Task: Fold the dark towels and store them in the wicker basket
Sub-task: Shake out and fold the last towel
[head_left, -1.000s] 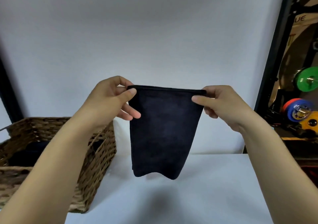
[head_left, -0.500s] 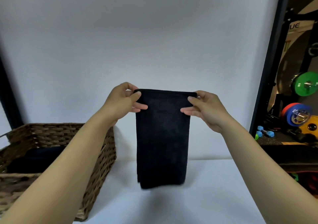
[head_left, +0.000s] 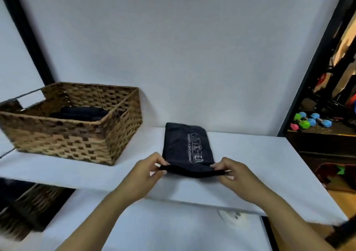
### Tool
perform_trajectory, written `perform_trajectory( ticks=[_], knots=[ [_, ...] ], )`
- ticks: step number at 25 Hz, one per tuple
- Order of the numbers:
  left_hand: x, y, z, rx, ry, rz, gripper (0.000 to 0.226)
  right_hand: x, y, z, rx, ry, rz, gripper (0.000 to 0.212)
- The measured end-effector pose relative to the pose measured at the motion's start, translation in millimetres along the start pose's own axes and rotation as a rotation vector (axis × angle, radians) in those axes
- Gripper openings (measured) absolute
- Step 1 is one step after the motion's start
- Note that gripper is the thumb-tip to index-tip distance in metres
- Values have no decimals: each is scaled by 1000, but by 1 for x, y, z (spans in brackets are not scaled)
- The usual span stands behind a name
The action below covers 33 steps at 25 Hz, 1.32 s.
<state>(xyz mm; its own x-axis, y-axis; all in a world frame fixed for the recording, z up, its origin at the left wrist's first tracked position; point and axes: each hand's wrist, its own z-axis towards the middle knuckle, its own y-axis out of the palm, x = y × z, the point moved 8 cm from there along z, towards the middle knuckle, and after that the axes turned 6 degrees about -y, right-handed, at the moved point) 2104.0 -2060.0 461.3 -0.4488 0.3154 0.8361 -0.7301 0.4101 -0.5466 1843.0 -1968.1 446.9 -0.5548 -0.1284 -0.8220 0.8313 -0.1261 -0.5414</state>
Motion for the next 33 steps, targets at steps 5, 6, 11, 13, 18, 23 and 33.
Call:
perform_trajectory(
  ticks=[5, 6, 11, 13, 18, 23, 33],
  knots=[
    [-36, 50, -82, 145, 150, 212, 31, 11, 36, -74, -41, -205, -377, 49],
    [-36, 53, -89, 184, 165, 287, 32, 8, 40, -83, -59, -224, -416, 40],
    [-6, 83, -90, 233, 272, 720, 73, -13, 51, -82, -15, -326, -769, 58],
    [1, 106, -76, 156, 257, 844, 88, -21, 65, -70, 17, -376, -895, 66],
    [-10, 103, -62, 300, 292, 771, 61, -11, 71, -63, 113, -432, -936, 60],
    [-32, 57, -70, 376, 345, 527, 30, 6, 46, -60, 144, -377, -739, 20],
    [-40, 42, -25, 362, -357, 505, 35, 20, 31, -19, 55, 254, -574, 48]
  ],
)
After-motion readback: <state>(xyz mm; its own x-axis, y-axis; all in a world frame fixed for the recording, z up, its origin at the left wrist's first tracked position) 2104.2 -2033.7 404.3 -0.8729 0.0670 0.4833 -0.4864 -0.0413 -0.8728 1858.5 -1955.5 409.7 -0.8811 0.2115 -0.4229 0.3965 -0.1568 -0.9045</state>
